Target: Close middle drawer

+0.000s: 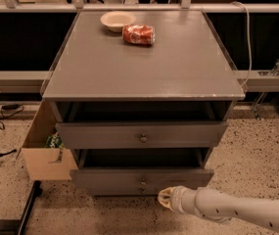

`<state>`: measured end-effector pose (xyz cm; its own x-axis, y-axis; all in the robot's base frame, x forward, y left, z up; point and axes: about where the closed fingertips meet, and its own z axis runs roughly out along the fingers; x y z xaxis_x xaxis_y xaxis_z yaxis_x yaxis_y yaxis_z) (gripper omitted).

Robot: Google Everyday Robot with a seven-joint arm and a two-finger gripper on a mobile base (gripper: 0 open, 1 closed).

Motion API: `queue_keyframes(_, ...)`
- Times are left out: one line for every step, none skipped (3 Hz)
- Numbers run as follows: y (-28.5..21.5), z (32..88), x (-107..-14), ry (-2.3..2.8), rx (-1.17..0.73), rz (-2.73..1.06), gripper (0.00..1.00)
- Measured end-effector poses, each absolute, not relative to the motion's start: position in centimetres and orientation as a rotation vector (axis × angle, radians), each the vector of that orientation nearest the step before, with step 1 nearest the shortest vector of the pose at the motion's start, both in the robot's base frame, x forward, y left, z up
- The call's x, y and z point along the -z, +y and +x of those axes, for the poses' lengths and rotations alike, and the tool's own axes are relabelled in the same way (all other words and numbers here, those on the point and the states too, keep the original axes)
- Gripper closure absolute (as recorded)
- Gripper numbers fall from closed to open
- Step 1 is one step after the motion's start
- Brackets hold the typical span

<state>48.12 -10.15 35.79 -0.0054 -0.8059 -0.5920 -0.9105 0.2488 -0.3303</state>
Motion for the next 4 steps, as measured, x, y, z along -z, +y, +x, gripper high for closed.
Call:
queue_keyframes(-10.12,48.19,-35.79,1.82,-0.189,-1.571,0.76)
queue_keyframes(-10.12,48.19,-35.79,1.82,-0.189,-1.572,0.51)
queue_keyframes(-10.12,48.19,-35.79,1.82,-0.189,-1.572,0.29)
queue_keyframes(-10.1,48.18,-35.79,1.82,-0.189,-1.572,0.0)
